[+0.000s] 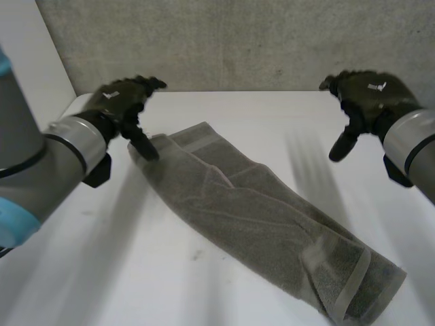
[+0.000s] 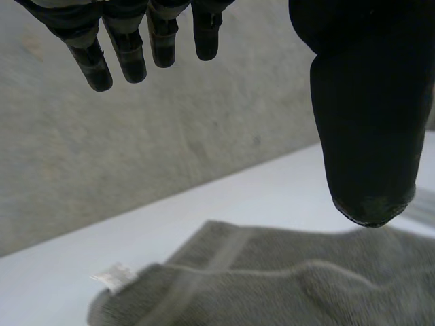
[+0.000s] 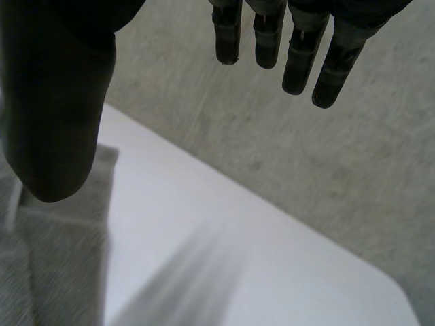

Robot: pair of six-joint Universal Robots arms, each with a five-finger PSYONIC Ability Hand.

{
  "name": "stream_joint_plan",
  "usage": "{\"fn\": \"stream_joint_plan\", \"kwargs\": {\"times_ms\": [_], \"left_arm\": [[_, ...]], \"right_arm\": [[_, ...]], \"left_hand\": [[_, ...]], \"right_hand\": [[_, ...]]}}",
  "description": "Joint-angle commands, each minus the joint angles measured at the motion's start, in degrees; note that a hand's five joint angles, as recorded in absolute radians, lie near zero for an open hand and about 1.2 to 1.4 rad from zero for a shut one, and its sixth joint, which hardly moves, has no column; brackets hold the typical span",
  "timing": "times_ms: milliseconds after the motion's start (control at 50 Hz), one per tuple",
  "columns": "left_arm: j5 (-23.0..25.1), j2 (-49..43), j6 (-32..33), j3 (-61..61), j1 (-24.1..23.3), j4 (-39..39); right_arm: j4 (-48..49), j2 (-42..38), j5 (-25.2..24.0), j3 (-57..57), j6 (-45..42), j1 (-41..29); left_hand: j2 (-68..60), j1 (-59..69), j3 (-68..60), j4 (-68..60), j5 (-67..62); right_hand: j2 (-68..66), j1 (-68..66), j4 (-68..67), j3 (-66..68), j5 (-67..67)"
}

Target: Fold the towel.

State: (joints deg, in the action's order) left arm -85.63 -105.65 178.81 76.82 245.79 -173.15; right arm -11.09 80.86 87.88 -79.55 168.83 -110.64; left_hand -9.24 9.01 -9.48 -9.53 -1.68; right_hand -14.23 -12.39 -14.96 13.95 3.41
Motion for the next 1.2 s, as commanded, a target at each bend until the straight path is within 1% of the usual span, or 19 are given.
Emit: {"fn": "stream_joint_plan", "kwargs": {"times_ms": [20,80,120,160,300,340,400,440,580,720,900,1000,1060,1100,1120,1140,1160,1180,1200], "left_arm": [[4.6,-9.8,5.6,-2.2,0.0,-3.0],[5.5,-15.0,7.5,-4.8,0.0,-4.8],[6.2,-20.4,9.2,-8.2,-0.1,-6.2],[6.5,-23.2,9.9,-10.4,-0.1,-6.4],[7.2,-32.3,11.3,-18.9,-0.4,-6.0],[8.6,-35.1,11.4,-21.7,-0.5,-5.7],[9.6,-36.1,11.4,-22.9,-0.6,-5.6],[11.8,-37.5,11.4,-24.3,-0.7,-5.3],[15.1,-39.2,11.4,-25.2,-1.1,-4.8],[15.4,-40.9,11.5,-26.7,-1.2,-4.7],[15.4,-42.8,11.8,-29.6,-1.5,-2.3],[15.4,-43.6,14.0,-30.7,-1.8,-1.0],[15.5,-44.0,16.6,-30.9,-2.2,-0.5],[15.7,-44.2,18.0,-30.9,-2.3,-0.5],[15.8,-44.4,19.2,-31.0,-2.5,-0.5],[15.8,-44.5,20.0,-31.2,-2.6,-0.5],[15.8,-44.5,20.0,-31.2,-2.6,-0.5],[15.8,-44.6,20.4,-31.3,-2.6,-0.5],[15.8,-44.6,20.5,-31.3,-2.6,-0.6]], "right_arm": [[5.4,-3.5,-2.4,-6.6,1.9,-0.5],[7.1,-4.5,-3.3,-7.5,3.2,-0.6],[10.2,-7.4,-4.9,-7.9,6.8,-0.9],[11.3,-9.2,-5.5,-7.9,8.7,-1.0],[13.3,-18.0,-5.3,-5.7,11.1,-4.4],[13.9,-21.8,-5.0,-4.4,10.9,-5.9],[14.8,-24.8,-4.2,-3.4,10.9,-6.7],[15.4,-25.8,-3.5,-3.1,10.8,-7.1],[17.9,-28.3,-1.5,-2.1,9.8,-8.0],[18.1,-29.7,-1.0,-1.9,5.6,-8.1],[18.2,-30.5,-0.1,-1.7,5.2,-8.1],[18.1,-31.2,0.0,-1.4,5.2,-8.1],[18.2,-31.2,0.0,-1.5,5.1,-8.1],[18.4,-31.2,-0.1,-1.6,4.5,-8.1],[18.4,-31.2,-0.1,-1.6,4.5,-8.1],[18.6,-31.2,-0.1,-1.6,4.1,-8.1],[18.6,-31.2,-0.1,-1.6,4.1,-8.1],[19.1,-31.0,0.0,-1.6,3.5,-8.1],[19.6,-30.9,0.0,-1.7,3.1,-8.1]], "left_hand": [[-2.5,2.7,-2.3,-2.2,-0.1],[-2.5,2.7,-2.3,-2.2,-0.1],[-3.3,3.5,-3.1,-3.0,-0.9],[-4.5,4.7,-4.3,-4.2,-2.1],[-10.4,10.6,-10.2,-10.1,-8.0],[-11.1,11.3,-10.8,-10.8,-8.6],[-13.1,13.3,-12.8,-12.8,-10.7],[-16.9,17.2,-16.7,-16.7,-14.5],[-17.6,17.9,-17.4,-17.3,-15.2],[-18.0,18.2,-17.7,-17.7,-15.5],[-18.3,18.5,-18.1,-18.0,-15.9],[-18.3,18.5,-18.1,-18.0,-15.9],[-18.3,18.5,-18.1,-18.0,-15.9],[-19.1,19.4,-18.9,-18.9,-16.7],[-23.1,23.4,-22.9,-22.9,-20.7],[-28.7,28.9,-28.4,-28.4,-26.2],[-28.7,29.0,-28.5,-28.4,-26.3],[-35.1,35.3,-34.8,-34.8,-32.6],[-42.4,42.7,-42.2,-42.2,-40.0]], "right_hand": [[0.1,-1.7,0.9,0.1,0.7],[-2.6,-4.4,-1.9,2.9,3.4],[-11.4,-13.3,-10.7,11.7,12.3],[-14.2,-16.0,-13.4,14.4,15.0],[-14.7,-16.5,-14.0,15.0,15.5],[-14.5,-16.4,-13.8,14.8,15.4],[-14.5,-16.4,-13.8,14.8,15.3],[-14.5,-16.4,-13.8,14.8,15.3],[-14.9,-16.7,-14.1,15.1,15.7],[-18.4,-20.2,-17.7,18.7,19.2],[-22.6,-24.4,-21.9,22.9,23.4],[-26.0,-27.8,-25.2,26.2,26.8],[-32.4,-34.2,-31.6,32.6,33.2],[-44.7,-46.6,-44.0,45.0,45.6],[-44.8,-46.6,-44.1,45.1,45.6],[-52.8,-54.6,-52.1,53.1,53.6],[-52.9,-54.7,-52.1,53.2,53.7],[-62.5,-64.4,-61.8,62.8,63.4],[-65.7,-67.6,-65.0,66.0,66.6]]}}
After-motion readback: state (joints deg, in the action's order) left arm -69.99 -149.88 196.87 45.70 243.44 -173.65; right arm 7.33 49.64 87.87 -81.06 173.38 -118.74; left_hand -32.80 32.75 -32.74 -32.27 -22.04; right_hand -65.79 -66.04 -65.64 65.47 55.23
